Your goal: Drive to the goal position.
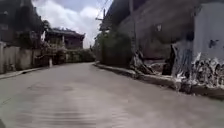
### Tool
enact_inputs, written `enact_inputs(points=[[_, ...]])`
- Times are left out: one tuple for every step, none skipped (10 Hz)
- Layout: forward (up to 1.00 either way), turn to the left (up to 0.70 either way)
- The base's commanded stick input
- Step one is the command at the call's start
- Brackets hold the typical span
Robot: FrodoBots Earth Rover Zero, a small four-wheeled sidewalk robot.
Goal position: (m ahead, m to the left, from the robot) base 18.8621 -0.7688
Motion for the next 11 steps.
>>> enact_inputs(points=[[1.0, 0.08], [1.0, 0.0], [1.0, 0.0], [1.0, 0.0], [1.0, 0.0], [1.0, 0.0], [1.0, 0.0], [1.0, 0.0], [1.0, 0.0], [1.0, 0.0], [1.0, 0.0]])
